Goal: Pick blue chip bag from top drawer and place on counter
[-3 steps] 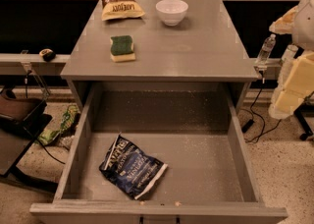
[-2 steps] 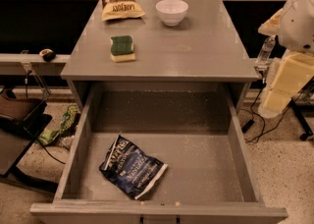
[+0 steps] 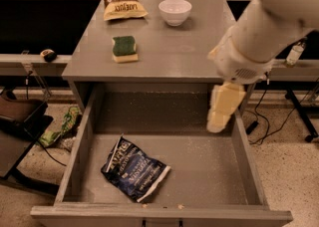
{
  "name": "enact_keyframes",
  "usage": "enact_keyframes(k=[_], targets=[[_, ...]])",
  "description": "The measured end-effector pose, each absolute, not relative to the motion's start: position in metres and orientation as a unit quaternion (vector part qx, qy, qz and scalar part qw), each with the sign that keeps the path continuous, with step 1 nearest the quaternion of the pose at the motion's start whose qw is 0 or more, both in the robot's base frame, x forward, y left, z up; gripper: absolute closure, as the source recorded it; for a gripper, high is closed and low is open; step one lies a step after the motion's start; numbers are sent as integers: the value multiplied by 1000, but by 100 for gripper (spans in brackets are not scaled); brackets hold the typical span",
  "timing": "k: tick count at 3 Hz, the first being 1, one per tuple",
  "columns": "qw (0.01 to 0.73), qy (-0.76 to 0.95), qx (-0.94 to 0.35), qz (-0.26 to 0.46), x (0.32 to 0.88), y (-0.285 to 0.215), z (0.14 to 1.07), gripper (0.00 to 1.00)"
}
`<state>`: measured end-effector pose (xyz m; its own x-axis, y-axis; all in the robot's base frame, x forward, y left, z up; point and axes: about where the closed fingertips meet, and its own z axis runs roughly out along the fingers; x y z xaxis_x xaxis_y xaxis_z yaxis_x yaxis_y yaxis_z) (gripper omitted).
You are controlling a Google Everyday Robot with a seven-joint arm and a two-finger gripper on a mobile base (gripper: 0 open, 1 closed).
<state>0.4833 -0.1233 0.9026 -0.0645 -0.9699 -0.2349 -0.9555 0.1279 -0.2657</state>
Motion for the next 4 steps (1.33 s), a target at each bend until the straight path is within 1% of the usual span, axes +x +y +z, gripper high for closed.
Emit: enact_keyframes(k=[1, 2, 3, 4], targets=[[185, 732, -656, -8, 489, -103, 854, 0], [189, 743, -642, -10, 479, -99, 826, 0], [193, 758, -623, -7, 459, -97, 805, 0], [191, 757, -625, -8, 458, -98, 802, 0]])
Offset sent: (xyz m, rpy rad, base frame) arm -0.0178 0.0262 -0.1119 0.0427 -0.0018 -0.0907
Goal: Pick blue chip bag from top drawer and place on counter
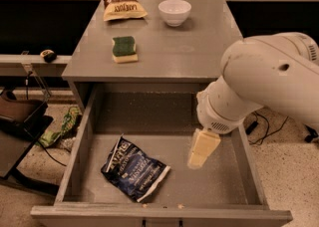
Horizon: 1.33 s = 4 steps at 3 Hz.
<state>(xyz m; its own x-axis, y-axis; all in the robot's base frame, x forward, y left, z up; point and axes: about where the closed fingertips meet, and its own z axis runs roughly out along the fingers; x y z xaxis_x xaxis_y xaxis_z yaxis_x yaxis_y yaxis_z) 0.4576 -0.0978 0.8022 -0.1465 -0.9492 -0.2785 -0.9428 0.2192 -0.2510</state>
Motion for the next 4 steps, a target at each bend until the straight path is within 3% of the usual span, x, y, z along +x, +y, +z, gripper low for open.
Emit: enact_keyframes(k=[3, 4], targets=[[157, 716, -663, 150, 450, 36, 661, 0], [149, 706, -671, 171, 440, 64, 618, 18]])
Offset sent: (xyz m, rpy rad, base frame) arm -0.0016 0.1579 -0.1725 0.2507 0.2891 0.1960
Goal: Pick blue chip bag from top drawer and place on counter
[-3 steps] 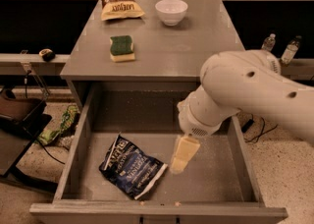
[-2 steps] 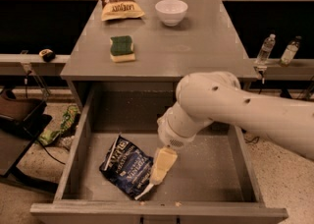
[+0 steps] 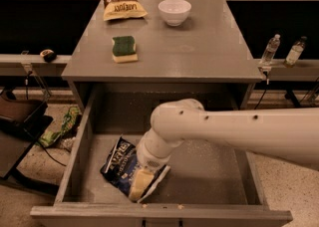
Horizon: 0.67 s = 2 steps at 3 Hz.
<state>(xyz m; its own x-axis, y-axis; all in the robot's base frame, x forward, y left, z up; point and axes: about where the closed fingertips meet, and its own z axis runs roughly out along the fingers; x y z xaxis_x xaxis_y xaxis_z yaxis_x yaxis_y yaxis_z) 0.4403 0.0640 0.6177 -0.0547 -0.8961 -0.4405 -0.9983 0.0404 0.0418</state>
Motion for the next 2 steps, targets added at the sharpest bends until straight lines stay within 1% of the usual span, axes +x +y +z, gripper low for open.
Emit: enact_keyframes(k=[1, 2], targets=[[155, 686, -689, 176, 436, 90, 601, 41], [155, 686, -689, 176, 436, 90, 602, 64]])
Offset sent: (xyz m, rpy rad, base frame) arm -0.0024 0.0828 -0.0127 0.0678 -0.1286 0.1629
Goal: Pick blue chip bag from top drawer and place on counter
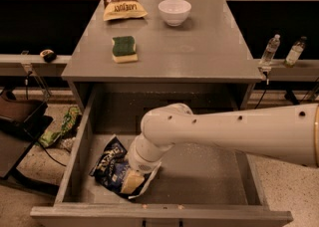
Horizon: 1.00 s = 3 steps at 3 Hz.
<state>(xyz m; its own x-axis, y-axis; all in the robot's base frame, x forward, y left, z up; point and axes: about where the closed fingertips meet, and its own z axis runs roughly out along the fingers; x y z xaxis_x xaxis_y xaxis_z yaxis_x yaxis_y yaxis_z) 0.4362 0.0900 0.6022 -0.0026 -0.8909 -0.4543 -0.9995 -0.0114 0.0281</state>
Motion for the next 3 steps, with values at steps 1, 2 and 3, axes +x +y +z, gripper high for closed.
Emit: enact_keyframes(k=[1, 2, 3], targets=[[185, 667, -709, 133, 443, 92, 644, 88], [219, 656, -720, 52, 469, 71, 734, 100], [219, 665, -714, -14, 511, 42, 810, 100]])
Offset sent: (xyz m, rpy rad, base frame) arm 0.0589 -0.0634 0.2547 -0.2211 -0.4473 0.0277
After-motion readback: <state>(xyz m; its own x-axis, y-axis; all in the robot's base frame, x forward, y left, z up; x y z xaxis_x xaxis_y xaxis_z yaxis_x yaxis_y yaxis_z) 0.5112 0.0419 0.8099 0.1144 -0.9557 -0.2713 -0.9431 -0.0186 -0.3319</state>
